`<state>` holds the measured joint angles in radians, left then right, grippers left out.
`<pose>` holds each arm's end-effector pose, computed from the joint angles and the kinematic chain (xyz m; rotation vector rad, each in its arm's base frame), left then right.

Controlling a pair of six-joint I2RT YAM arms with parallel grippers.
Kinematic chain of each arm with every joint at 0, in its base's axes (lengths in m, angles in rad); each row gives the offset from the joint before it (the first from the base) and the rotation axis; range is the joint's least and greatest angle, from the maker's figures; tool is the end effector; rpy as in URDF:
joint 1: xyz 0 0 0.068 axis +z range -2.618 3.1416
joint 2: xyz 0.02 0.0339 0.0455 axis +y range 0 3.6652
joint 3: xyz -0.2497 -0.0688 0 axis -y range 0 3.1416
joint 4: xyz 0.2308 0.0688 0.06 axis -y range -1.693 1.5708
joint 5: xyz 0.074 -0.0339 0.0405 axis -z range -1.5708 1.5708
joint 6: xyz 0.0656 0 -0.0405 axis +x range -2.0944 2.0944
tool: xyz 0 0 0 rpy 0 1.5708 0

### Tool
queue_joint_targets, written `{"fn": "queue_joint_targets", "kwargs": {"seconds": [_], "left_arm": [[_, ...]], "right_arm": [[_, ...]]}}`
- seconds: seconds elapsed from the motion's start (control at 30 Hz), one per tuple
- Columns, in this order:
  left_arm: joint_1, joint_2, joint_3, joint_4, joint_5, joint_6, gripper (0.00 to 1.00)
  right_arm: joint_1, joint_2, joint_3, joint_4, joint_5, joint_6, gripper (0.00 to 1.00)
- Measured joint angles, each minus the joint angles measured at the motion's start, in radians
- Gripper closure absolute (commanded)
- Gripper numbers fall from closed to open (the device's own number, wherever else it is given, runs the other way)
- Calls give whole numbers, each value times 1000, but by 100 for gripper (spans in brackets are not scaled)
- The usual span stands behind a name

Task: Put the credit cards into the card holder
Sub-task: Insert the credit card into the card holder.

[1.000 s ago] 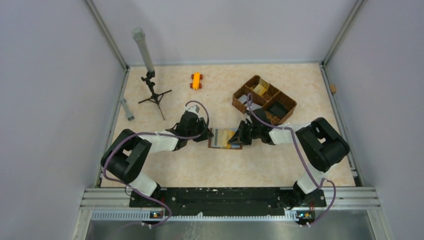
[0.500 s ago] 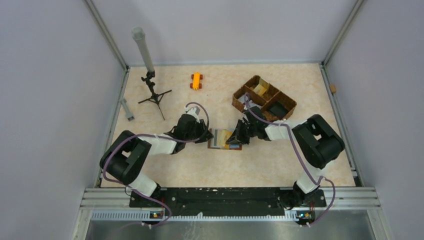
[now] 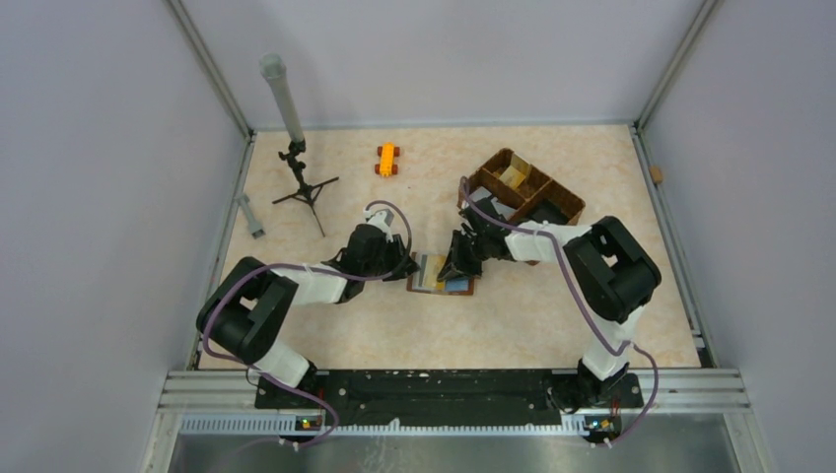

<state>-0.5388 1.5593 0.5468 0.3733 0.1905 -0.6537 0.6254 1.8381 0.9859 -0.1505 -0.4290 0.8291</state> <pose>0.2523 -0.1653 0.1166 -0.0221 2.3377 -0.8438 0.2718 0.2299 0.1074 0.1085 2.8279 1.0078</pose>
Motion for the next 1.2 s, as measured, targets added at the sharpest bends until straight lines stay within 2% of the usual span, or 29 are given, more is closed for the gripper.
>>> {"fn": "queue_joint_targets", "kwargs": {"seconds": [0.13, 0.3, 0.63, 0.87, 1.2], "left_arm": [[0, 1, 3, -9, -6, -4, 74], [-3, 13, 8, -6, 5, -28, 75], [-13, 21, 9, -3, 26, -53, 75], [-13, 21, 9, -2, 30, -55, 74], [-13, 20, 8, -3, 60, -76, 64]], "right_arm": [[20, 0, 40, -69, 53, -47, 75], [36, -18, 69, -137, 119, -98, 65], [40, -71, 77, -230, 257, -161, 66], [40, -70, 76, -194, 258, -187, 68], [42, -54, 75, -64, 180, -199, 68]]}}
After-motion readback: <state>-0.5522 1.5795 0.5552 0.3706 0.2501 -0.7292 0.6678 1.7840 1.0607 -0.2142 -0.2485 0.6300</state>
